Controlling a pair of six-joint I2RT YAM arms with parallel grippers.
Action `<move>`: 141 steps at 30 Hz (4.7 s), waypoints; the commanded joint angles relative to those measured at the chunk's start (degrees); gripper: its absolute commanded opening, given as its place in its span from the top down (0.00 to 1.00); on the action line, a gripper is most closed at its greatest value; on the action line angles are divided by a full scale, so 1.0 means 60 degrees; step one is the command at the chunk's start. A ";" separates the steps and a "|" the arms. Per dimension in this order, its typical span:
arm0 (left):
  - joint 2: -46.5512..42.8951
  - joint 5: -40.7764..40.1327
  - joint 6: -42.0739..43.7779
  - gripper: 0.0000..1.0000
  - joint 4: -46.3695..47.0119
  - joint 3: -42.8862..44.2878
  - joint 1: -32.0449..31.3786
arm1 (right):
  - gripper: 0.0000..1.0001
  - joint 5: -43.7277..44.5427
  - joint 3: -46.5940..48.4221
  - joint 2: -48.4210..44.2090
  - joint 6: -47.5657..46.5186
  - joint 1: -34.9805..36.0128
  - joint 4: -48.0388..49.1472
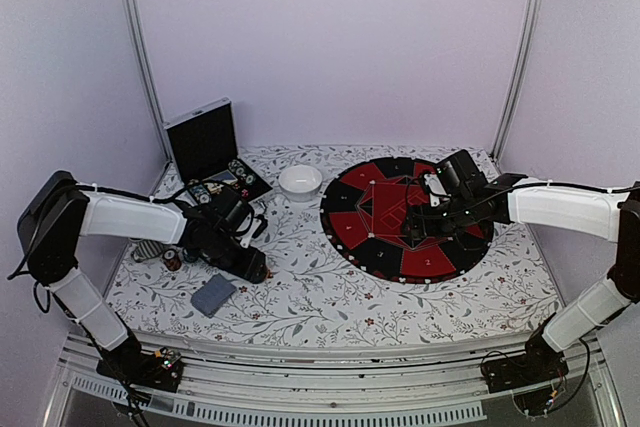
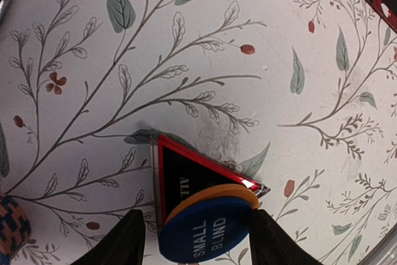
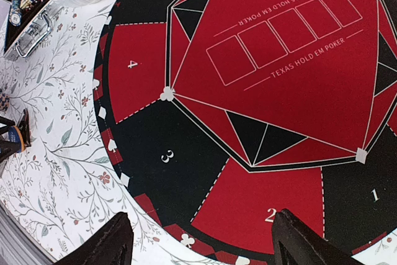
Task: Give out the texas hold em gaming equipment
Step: Pick up the small blind button and big blind button from the center of the board, then adjust the small blind button and big blind button.
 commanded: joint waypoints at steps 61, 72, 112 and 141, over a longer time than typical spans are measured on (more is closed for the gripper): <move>-0.3554 0.3668 0.1177 1.00 0.1751 -0.0584 -0.1059 | 0.28 -0.6021 0.0243 0.0847 -0.1275 0.2766 0.5319; -0.4421 0.4884 0.0512 1.00 0.3337 -0.0418 -0.1872 | 0.26 -0.7005 -0.0419 0.0433 -0.1336 0.3134 0.7472; -0.4630 0.5319 0.0656 0.73 0.4020 -0.0919 -0.2140 | 0.98 -0.7751 -0.0062 0.0388 -0.1566 0.3416 0.7492; -0.3480 0.5970 -0.1100 1.00 0.6277 -0.2136 -0.1942 | 0.89 -0.7292 -0.1366 0.0489 -0.1213 0.3234 0.7259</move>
